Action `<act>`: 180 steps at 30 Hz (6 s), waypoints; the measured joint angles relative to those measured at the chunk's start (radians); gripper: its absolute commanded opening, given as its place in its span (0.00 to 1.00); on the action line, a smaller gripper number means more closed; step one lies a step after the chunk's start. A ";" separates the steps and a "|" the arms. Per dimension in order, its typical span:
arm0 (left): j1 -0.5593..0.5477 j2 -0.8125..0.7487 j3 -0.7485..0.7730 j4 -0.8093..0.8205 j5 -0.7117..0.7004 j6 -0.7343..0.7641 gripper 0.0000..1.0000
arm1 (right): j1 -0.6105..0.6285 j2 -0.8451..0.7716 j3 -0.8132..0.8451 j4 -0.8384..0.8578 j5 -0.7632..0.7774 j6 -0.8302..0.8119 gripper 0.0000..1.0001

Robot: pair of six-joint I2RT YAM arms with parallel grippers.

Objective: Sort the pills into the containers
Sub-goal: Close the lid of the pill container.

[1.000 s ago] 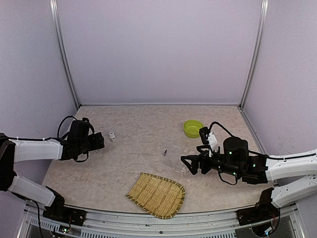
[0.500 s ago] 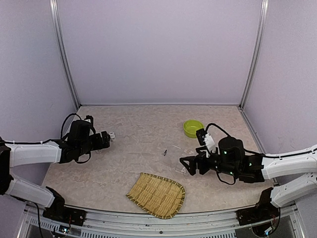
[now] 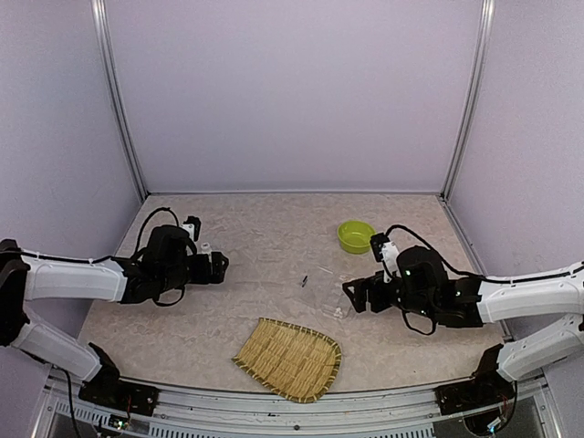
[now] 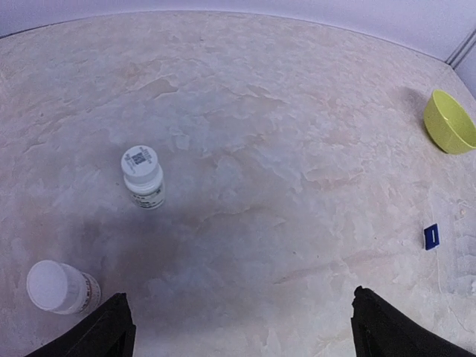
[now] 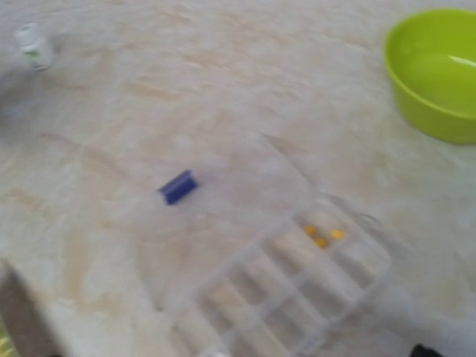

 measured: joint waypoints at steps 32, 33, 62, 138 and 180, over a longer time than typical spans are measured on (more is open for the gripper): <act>-0.063 0.170 0.033 0.409 0.244 -0.151 0.99 | -0.122 -0.045 -0.106 -0.060 -0.009 0.171 1.00; -0.070 0.201 0.080 0.385 0.242 -0.149 0.99 | -0.122 -0.037 -0.106 -0.064 -0.002 0.176 1.00; -0.184 0.556 0.300 0.263 0.485 -0.160 0.99 | -0.126 0.314 0.055 -0.164 0.105 0.213 1.00; -0.233 0.659 0.360 0.402 0.817 -0.195 0.99 | -0.127 0.466 0.129 0.038 0.047 0.118 1.00; -0.195 0.581 0.281 0.492 0.841 -0.199 0.99 | -0.127 0.465 0.129 0.038 0.049 0.126 1.00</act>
